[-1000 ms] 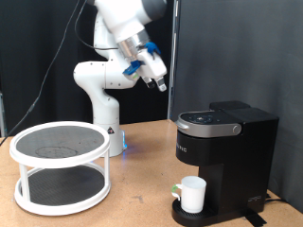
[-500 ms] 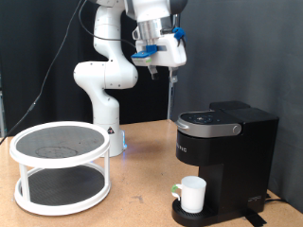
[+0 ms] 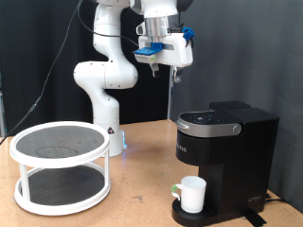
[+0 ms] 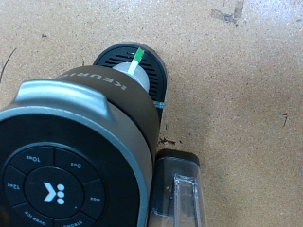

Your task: Make a cup of coffee with the keurig machine

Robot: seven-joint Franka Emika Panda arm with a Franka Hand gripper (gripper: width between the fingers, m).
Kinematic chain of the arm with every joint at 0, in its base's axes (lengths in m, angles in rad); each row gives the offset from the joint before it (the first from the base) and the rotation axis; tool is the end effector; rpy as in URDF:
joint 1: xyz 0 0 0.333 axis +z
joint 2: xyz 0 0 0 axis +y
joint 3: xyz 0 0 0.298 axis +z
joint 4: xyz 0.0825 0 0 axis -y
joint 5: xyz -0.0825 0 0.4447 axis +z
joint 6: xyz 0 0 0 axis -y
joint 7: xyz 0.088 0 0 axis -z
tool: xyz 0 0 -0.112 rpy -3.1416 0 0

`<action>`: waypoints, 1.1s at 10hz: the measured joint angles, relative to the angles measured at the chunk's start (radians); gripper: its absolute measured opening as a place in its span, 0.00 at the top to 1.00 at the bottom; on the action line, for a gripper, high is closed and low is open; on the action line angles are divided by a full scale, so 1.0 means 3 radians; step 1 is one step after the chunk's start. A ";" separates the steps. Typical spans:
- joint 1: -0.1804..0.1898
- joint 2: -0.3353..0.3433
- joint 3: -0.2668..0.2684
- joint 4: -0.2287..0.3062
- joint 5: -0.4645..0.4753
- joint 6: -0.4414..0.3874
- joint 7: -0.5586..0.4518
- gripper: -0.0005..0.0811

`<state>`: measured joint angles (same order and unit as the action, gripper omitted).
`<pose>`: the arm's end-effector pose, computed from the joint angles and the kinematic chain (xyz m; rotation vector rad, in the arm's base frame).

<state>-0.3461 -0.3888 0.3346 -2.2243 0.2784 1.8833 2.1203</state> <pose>0.5125 0.0232 0.4847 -1.3302 2.7310 0.1605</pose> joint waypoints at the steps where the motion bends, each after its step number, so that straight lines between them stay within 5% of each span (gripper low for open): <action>1: 0.0000 0.0025 0.0002 0.0017 -0.0008 0.0000 0.0020 0.09; 7: 0.0000 0.0175 0.0014 -0.0015 -0.0107 0.0010 0.0095 0.09; 11: 0.0001 0.0351 0.0060 -0.0126 -0.0159 0.0283 0.0216 0.09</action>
<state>-0.3459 -0.2836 0.3527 -2.2622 0.2307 1.9682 2.1851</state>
